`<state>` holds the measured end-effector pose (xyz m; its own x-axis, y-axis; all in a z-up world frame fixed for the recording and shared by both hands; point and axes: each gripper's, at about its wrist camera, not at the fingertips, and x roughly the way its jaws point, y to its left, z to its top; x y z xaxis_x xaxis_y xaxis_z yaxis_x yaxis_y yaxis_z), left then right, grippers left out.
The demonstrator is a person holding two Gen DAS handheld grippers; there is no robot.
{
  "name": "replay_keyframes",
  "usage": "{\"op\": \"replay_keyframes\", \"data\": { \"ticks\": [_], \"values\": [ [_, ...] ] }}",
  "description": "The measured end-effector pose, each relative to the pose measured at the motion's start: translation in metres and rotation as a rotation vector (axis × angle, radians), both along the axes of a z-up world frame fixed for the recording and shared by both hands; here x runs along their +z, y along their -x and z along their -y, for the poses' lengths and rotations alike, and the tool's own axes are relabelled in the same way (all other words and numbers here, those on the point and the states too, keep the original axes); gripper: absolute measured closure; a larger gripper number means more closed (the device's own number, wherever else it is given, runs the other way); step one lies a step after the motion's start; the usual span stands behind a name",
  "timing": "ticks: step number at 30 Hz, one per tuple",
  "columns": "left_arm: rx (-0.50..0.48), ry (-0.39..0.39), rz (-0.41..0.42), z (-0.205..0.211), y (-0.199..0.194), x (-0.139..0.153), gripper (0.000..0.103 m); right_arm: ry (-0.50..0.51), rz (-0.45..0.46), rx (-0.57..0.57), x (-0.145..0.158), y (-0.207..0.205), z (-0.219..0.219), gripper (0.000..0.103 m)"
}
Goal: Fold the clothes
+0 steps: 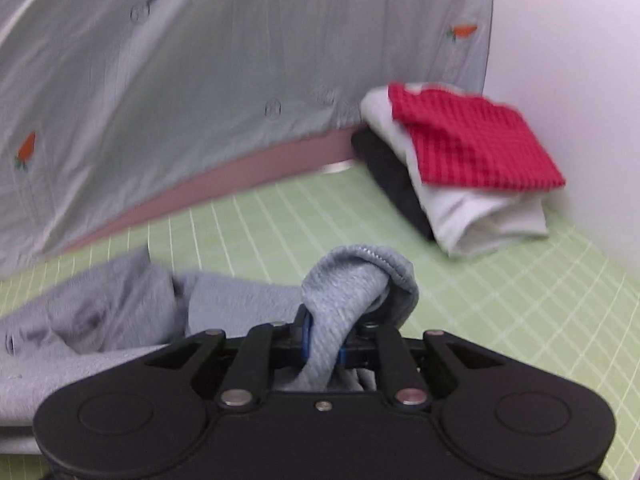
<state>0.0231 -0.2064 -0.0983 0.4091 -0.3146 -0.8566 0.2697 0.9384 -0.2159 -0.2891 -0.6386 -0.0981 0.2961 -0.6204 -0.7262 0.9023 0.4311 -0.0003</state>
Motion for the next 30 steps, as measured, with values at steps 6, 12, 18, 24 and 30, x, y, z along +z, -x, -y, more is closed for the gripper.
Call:
{"op": "replay_keyframes", "data": {
  "ticks": [6,12,18,24,30],
  "values": [
    [0.063,-0.002,-0.052,-0.020,0.014,-0.012,0.051,-0.081,-0.076,-0.002,-0.035,0.013,-0.027,0.055],
    [0.079,-0.049,-0.085,-0.011,0.011,-0.027,0.040,0.077,-0.106,0.026,-0.016,-0.014,-0.017,0.034],
    [0.075,-0.108,-0.120,-0.001,0.015,-0.043,0.040,0.132,-0.099,0.081,-0.008,-0.042,0.006,0.023],
    [0.089,-0.143,-0.128,0.006,0.010,-0.050,0.040,0.044,-0.116,0.259,-0.033,-0.089,0.011,0.020],
    [0.083,-0.197,-0.091,0.015,0.010,-0.050,0.053,0.004,-0.172,0.300,-0.058,-0.123,0.015,0.027]
  ]
}}
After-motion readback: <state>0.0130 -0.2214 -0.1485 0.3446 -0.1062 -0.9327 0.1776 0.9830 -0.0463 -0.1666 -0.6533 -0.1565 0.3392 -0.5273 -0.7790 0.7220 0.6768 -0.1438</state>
